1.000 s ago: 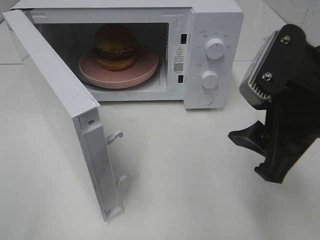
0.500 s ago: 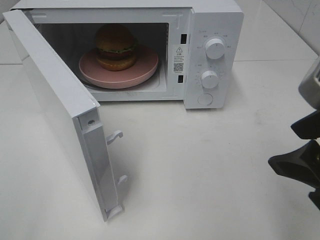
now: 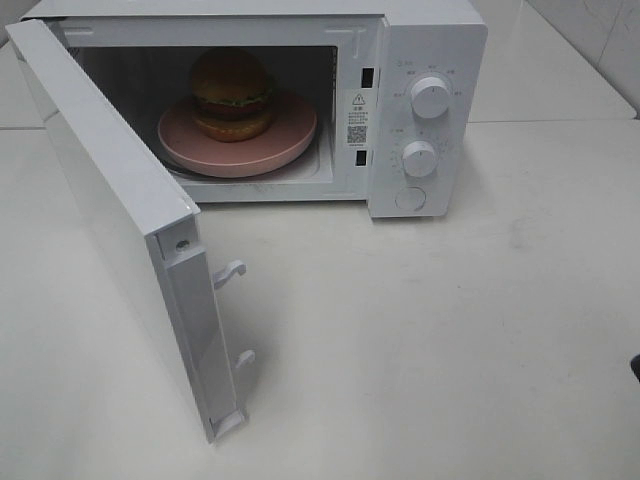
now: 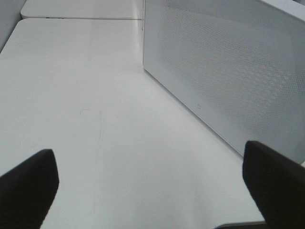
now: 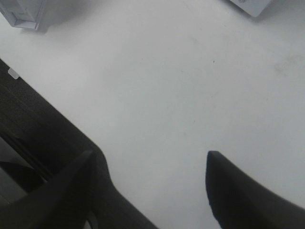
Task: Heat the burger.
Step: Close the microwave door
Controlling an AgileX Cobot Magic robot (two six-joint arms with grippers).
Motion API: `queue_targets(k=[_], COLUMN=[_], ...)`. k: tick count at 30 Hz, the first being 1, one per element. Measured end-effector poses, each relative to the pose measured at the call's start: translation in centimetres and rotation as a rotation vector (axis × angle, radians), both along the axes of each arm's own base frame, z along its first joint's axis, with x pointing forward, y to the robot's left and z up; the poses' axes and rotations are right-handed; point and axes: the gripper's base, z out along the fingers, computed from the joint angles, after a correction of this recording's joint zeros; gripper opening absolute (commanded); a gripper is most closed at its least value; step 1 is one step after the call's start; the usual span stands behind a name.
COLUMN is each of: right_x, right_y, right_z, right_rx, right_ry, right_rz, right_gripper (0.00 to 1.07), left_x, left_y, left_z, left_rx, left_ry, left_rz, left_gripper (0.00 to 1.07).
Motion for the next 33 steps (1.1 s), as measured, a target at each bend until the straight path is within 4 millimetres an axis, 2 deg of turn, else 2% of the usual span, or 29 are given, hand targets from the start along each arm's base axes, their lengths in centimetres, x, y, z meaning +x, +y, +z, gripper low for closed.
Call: queue_targets(k=[6, 10, 14, 21, 33], right_x=[-1.2, -1.9, -3.1, -5.1, -7.4], right_y=[-1.0, -1.5, -2.6, -4.6, -5.7], right_z=[-0.2, 0.1, 0.7, 1.3, 1.5], right_rx=[-0.025, -0.004, 0.058, 0.141, 0.196], right_ry=[0.059, 0.039, -0.041, -0.172, -0.310], right_rz=[-0.029, -0.036, -0.061, -0.205, -0.400], right_gripper=[0.65, 0.65, 0.65, 0.65, 0.65], left_x=[0.0, 0.0, 0.0, 0.0, 0.0], left_y=[0.0, 0.0, 0.0, 0.0, 0.0], left_z=[0.0, 0.0, 0.0, 0.0, 0.0], left_rx=[0.000, 0.000, 0.000, 0.000, 0.000], left_ry=[0.000, 0.000, 0.000, 0.000, 0.000], left_rz=[0.000, 0.000, 0.000, 0.000, 0.000], left_gripper=[0.99, 0.99, 0.99, 0.99, 0.99])
